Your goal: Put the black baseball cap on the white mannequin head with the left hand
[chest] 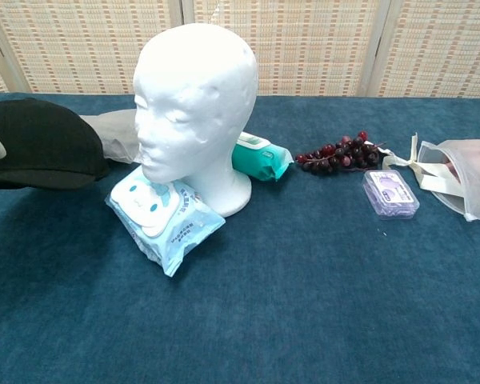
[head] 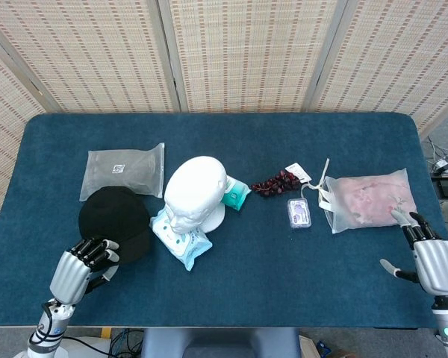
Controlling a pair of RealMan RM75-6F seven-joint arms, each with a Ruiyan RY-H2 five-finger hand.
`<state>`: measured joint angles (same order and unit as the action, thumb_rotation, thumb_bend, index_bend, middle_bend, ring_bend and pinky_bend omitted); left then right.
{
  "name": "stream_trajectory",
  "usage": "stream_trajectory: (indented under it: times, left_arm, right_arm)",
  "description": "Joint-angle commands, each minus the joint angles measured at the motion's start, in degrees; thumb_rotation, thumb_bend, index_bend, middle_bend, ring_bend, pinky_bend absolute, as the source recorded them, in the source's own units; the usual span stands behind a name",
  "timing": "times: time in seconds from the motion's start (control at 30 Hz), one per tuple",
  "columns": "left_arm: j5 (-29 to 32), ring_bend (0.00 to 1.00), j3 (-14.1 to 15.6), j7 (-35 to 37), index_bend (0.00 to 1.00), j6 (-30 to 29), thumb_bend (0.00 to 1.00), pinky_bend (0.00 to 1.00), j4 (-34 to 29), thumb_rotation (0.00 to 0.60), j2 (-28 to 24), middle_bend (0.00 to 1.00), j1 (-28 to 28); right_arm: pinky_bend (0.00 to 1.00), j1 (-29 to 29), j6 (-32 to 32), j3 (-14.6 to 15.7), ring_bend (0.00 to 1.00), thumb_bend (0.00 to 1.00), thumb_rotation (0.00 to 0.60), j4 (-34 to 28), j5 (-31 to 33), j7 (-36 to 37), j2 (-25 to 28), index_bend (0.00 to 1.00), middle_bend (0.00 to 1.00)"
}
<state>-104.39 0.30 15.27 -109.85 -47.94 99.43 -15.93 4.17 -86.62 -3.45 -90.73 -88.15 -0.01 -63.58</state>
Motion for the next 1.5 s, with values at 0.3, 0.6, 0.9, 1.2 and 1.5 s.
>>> stream_trajectory:
  times: [0.3, 0.6, 0.9, 1.2, 1.5]
  left_arm:
    - [-2.6, 0.31, -0.35, -5.0, 0.63, -3.01, 0.36, 0.44, -1.62, 0.6, -2.44, 0.45, -1.45]
    - [-5.48, 0.31, -0.79, -9.99, 0.65, -5.39, 0.37, 0.44, -6.09, 0.6, -5.54, 0.45, -2.81]
    - [-8.37, 0.31, -1.43, -15.43, 0.68, -5.82, 0.37, 0.44, -11.46, 0.6, -8.85, 0.45, -4.26]
    - [-10.47, 0.31, -2.46, -19.07, 0.69, -5.82, 0.37, 0.44, -15.37, 0.6, -11.07, 0.45, -5.4]
    - [-11.44, 0.31, -4.43, -20.33, 0.7, -6.39, 0.37, 0.44, -18.35, 0.6, -12.68, 0.45, -6.63]
  right_arm:
    - [0.42, -0.17, -0.38, 0.03, 0.13, 0.0, 0.6, 0.07, -0.26, 0.4, 0.11, 0.1, 0.22]
    - [0.42, -0.41, -0.88, 0.13, 0.13, 0.0, 0.6, 0.09, -0.65, 0.76, 0.22, 0.1, 0.22]
    - [0.42, -0.78, -1.69, 0.21, 0.13, 0.0, 0.6, 0.18, -1.13, 1.61, 0.49, 0.1, 0.22]
    - [0.42, -1.02, -2.13, 0.23, 0.13, 0.0, 0.6, 0.31, -1.4, 2.34, 0.69, 0.1, 0.22]
    - [0.42, -1.1, -2.21, 0.18, 0.13, 0.0, 0.6, 0.34, -1.38, 2.69, 0.8, 0.1, 0.22]
